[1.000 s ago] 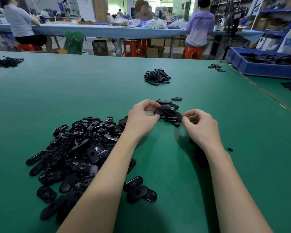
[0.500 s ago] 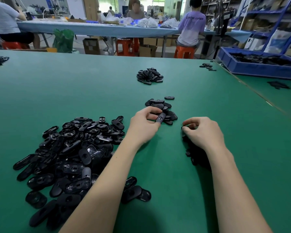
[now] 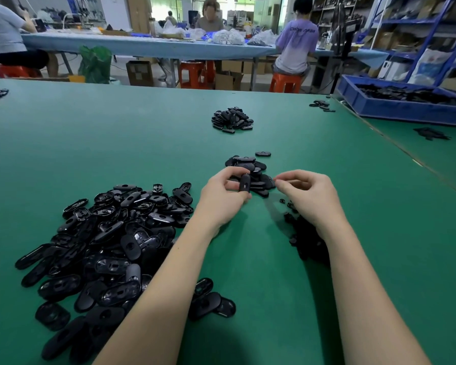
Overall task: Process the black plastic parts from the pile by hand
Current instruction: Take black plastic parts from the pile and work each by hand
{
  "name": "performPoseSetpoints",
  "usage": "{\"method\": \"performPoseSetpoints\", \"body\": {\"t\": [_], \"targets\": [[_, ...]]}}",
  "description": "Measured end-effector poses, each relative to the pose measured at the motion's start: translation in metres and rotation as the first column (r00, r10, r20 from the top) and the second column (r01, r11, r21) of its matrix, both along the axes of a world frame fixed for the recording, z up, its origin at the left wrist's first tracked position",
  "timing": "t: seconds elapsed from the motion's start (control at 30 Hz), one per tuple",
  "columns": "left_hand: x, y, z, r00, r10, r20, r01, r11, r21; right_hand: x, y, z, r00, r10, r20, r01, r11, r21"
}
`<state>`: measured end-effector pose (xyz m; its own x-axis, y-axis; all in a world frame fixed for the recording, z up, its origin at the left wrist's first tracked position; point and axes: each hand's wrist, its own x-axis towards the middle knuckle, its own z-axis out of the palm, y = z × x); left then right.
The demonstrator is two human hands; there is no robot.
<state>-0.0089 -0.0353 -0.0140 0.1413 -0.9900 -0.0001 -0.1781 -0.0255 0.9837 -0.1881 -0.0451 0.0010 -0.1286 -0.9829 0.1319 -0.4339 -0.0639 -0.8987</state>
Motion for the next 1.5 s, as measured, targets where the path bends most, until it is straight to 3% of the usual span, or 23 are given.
{"method": "performPoseSetpoints", "body": {"t": [0.13,0.27,0.5,0.73,1.1,1.33,1.5], "targets": [[0.0,0.002,0.004,0.969,-0.023,-0.245,0.032,0.999,0.035,0.012,0.005,0.004,0.971,0.151,0.187,-0.153,0.988,-0.001],[0.002,0.001,0.006,0.974,-0.006,-0.226,0.014,0.999,0.034,0.02,0.007,0.004,0.945,0.194,0.263,-0.202,0.979,0.004],[0.001,0.003,0.01,0.936,-0.007,-0.353,0.018,0.999,0.028,0.027,0.007,0.005,0.942,0.151,0.301,-0.178,0.982,0.065],[0.0,0.008,0.015,0.934,-0.053,-0.354,0.059,0.998,0.005,0.027,0.007,0.006,0.964,0.054,0.259,-0.085,0.99,0.11],[0.001,0.01,0.017,0.986,-0.077,-0.147,0.077,0.997,-0.012,0.029,0.004,0.004,0.98,-0.015,0.197,-0.014,0.99,0.142],[0.006,0.009,0.02,0.989,-0.082,-0.122,0.084,0.996,0.011,0.023,0.01,0.01,0.97,0.064,0.235,-0.111,0.975,0.191],[0.004,0.01,0.02,0.98,-0.087,-0.178,0.093,0.995,0.021,0.022,0.01,0.012,0.965,0.103,0.243,-0.139,0.981,0.139]]}}
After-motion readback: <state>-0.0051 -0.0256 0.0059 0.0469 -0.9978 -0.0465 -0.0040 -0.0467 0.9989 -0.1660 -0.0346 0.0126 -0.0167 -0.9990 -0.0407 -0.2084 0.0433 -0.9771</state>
